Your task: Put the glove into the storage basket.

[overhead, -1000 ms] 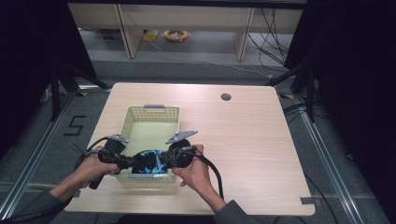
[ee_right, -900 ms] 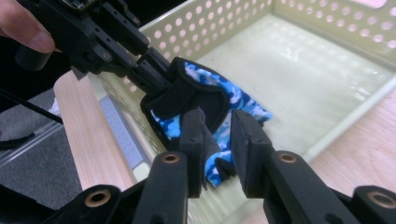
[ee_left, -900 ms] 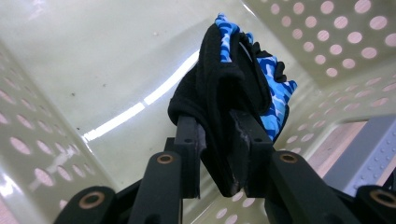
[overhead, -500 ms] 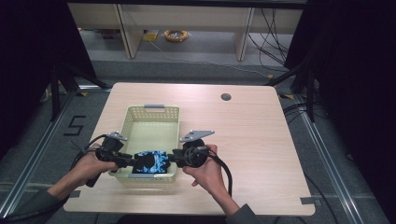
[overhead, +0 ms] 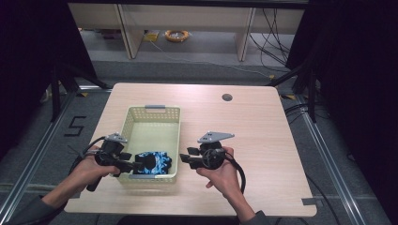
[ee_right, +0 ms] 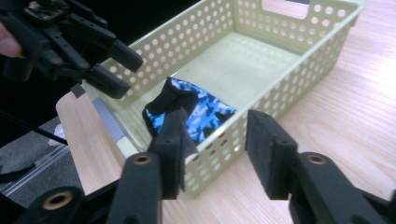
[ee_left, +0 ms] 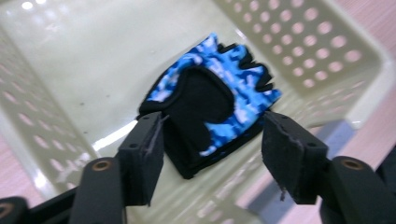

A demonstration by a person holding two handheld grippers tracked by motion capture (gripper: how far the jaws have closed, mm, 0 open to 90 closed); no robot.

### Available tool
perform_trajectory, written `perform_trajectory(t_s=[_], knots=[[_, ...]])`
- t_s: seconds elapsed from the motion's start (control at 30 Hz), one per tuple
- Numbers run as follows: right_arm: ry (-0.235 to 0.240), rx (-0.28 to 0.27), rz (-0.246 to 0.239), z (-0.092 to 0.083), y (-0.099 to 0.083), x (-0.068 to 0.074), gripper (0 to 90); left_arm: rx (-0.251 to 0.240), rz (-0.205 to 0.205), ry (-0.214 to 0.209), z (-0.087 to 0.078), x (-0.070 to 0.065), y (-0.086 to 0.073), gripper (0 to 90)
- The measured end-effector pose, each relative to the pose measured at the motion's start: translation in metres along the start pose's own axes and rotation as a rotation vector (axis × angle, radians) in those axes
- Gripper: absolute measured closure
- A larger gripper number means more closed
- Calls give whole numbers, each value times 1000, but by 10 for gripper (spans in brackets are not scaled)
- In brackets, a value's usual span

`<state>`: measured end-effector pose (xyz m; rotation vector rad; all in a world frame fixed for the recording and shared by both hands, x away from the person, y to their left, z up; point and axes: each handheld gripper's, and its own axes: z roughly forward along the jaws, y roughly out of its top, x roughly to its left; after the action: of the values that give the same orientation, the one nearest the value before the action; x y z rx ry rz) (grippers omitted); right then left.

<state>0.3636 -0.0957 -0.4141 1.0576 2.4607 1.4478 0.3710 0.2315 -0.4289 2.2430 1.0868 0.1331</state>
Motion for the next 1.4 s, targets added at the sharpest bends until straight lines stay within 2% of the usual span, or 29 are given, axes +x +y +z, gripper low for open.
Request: perform_trajectory(t_s=[0.03,0.2,0.23,0.27,0.33,0.37,0.43,0.47,0.57,0.63,0.67,0.7,0.73,0.77,0.8,0.83,0.87,1.0,1.03,1.07,1.1,1.13,1.17,1.2,1.3,1.33,1.37,1.4], knots=[[-12,-3,15,-2,-1,0,569,-13,-5,-5,-2,-4,1,377],[-12,-14,23,-11,-7,-3,508,-70,-15,-9,-5,-15,3,336],[-18,-16,30,-13,-9,-3,498,-62,-3,-11,-6,-16,3,326],[-20,-21,25,-13,-10,-5,490,-69,-20,-24,-4,-18,3,317],[-21,-23,21,-16,-14,-6,469,-56,-6,-30,-2,-19,3,305],[-23,-32,18,-15,-16,-7,460,-54,-17,-35,-2,-20,2,299],[-24,-25,20,-18,-19,-9,445,-68,-12,-26,1,-22,1,296],[-26,-32,19,-18,-21,-9,439,-82,-28,-32,2,-24,1,290],[-25,-48,7,-22,-25,-11,431,-83,-28,-40,2,-26,1,280],[-32,-35,17,-24,-28,-10,421,-92,-24,-45,3,-28,0,273],[-25,-48,19,-24,-29,-11,418,-98,-35,-50,4,-30,0,271],[-24,-52,5,-25,-30,-13,415,-94,-21,-50,5,-30,0,270],[-29,-55,16,-25,-32,-13,410,-98,-30,-57,6,-34,-1,267],[-28,-47,-16,-26,-33,-16,405,-95,-25,-62,6,-34,-1,264],[-30,-47,13,-26,-34,-15,401,-105,-15,-67,7,-36,-1,262],[-44,-36,22,-28,-35,-16,398,-101,-7,-70,7,-37,-1,260],[-33,-49,5,-27,-36,-18,396,-109,-13,-77,8,-40,-1,257],[-39,-37,53,-30,-39,-17,388,-131,0,-85,10,-49,1,250],[-30,-41,16,-30,-39,-21,386,-135,6,-94,9,-51,2,249],[-39,-38,22,-32,-40,-20,384,-157,-13,-98,10,-54,2,246],[-43,-41,30,-33,-41,-19,382,-148,2,-110,9,-54,2,245],[-32,-41,13,-33,-41,-21,381,-163,-12,-112,10,-56,3,246],[-43,-35,39,-34,-42,-18,380,-166,-7,-111,10,-58,3,245],[-42,-42,38,-35,-43,-19,378,-173,-6,-116,9,-60,3,245],[-47,-42,17,-36,-46,-23,376,-188,-4,-122,9,-65,2,243],[-46,-37,38,-37,-48,-22,375,-187,5,-133,9,-66,1,241],[-60,-36,8,-39,-49,-24,374,-199,-3,-133,9,-69,1,240],[-47,-35,46,-38,-50,-22,372,-196,5,-150,9,-70,0,239]])
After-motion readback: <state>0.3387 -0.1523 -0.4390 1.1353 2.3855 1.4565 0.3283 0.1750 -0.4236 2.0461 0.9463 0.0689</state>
